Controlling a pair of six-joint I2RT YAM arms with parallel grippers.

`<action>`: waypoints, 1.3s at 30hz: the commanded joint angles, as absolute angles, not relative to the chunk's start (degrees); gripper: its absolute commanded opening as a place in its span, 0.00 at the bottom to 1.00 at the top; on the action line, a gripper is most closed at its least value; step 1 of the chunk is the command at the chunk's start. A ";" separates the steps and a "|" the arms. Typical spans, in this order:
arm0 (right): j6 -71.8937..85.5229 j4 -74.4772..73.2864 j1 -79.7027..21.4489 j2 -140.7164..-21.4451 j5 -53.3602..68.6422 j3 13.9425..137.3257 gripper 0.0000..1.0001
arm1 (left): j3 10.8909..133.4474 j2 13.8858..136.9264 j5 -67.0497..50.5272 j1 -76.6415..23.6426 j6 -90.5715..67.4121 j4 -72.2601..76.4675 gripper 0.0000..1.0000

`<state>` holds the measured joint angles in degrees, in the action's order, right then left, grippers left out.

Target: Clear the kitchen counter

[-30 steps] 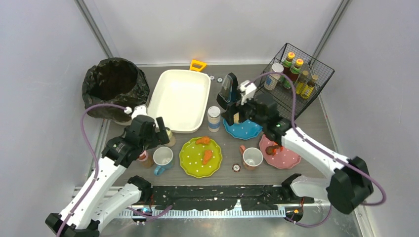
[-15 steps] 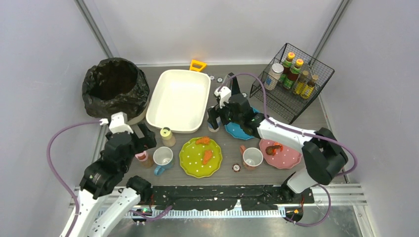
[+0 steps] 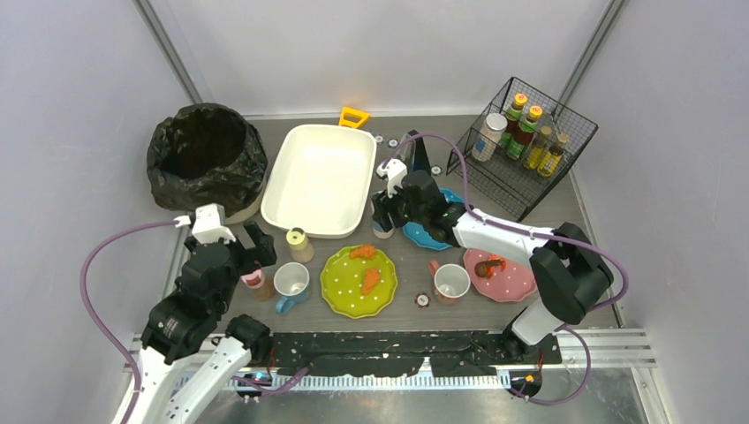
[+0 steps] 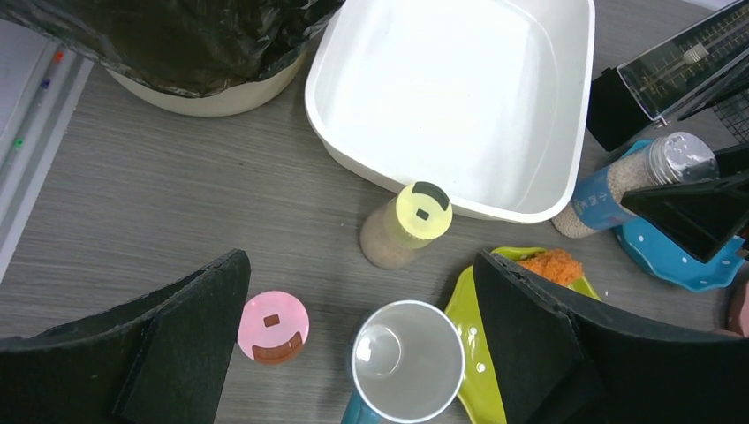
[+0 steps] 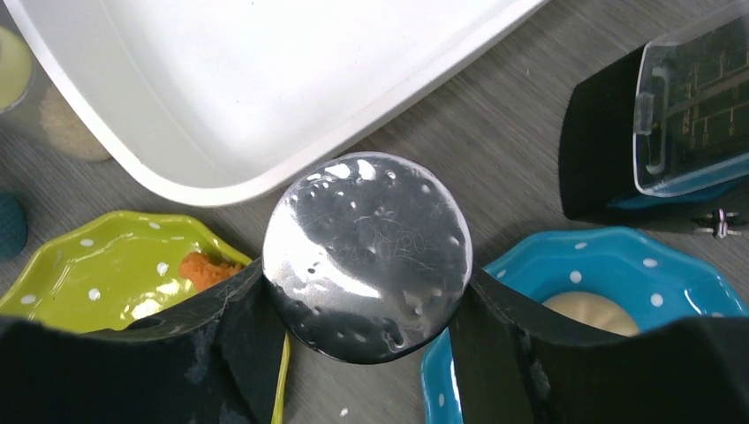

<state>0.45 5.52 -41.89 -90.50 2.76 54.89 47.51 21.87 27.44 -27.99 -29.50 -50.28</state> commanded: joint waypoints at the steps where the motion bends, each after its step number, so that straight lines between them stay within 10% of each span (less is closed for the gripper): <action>1: 0.46 5.96 -42.18 -84.23 3.88 57.20 0.37 | 47.43 23.34 28.30 -27.77 -26.32 -45.02 1.00; 16: 0.65 -12.57 -37.89 -68.21 -8.05 66.84 0.29 | 43.38 24.39 31.90 -27.76 -16.51 -37.30 1.00; 39: 10.24 -5.35 1.70 -78.30 -14.12 76.47 0.26 | 39.17 20.35 30.67 -27.55 -14.15 -35.26 1.00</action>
<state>8.36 -13.74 -0.99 -75.72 -14.37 70.37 39.51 21.23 30.22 -27.99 -14.96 -38.33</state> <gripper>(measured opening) 0.639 0.994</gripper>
